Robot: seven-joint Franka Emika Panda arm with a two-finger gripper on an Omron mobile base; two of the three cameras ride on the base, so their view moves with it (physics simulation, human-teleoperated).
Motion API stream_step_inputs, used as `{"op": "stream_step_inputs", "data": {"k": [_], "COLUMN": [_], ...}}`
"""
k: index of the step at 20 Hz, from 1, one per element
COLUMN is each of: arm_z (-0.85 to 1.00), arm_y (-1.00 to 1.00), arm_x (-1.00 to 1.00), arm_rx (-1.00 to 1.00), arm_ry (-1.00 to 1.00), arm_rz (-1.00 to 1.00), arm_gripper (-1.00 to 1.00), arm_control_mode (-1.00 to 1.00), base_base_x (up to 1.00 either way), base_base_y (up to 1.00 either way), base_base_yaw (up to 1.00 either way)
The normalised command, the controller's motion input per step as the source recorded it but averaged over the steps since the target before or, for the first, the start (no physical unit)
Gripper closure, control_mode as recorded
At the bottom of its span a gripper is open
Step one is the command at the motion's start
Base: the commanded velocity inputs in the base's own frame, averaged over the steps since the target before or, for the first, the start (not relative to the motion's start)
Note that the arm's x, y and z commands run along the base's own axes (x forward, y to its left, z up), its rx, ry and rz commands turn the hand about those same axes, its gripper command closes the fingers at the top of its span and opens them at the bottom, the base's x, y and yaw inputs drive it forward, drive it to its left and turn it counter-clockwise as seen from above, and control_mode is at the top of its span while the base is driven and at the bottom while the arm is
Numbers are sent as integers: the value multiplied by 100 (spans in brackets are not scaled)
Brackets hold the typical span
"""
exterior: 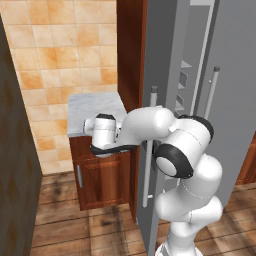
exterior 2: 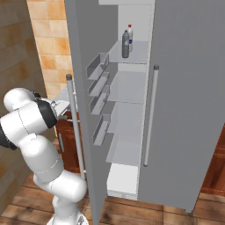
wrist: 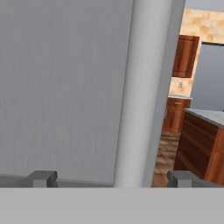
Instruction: Take the bottled waters from the counter and place them in the freezer to freeze. Close the freezer door after placing the bottles.
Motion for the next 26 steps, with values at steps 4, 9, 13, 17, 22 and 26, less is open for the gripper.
{"op": "stream_step_inputs", "data": {"k": [4,9,13,17,22,26], "arm_z": [0,0,0,4,5,0], "arm_y": [-24,-29,-44,-41,-30,-48], "arm_x": [-12,-13,-10,-6,0,0], "arm_rx": [-2,0,0,0,4,22], "arm_ry": [0,0,0,0,2,6], "arm_rz": [-1,0,0,0,0,7], "arm_gripper": [-100,-100,-100,-100,-100,-100], "arm_control_mode": [-100,-100,-100,-100,-100,-100], "base_base_x": [0,0,0,0,0,0], "base_base_y": [0,0,0,0,0,0], "base_base_yaw": [0,0,0,0,0,0]}}
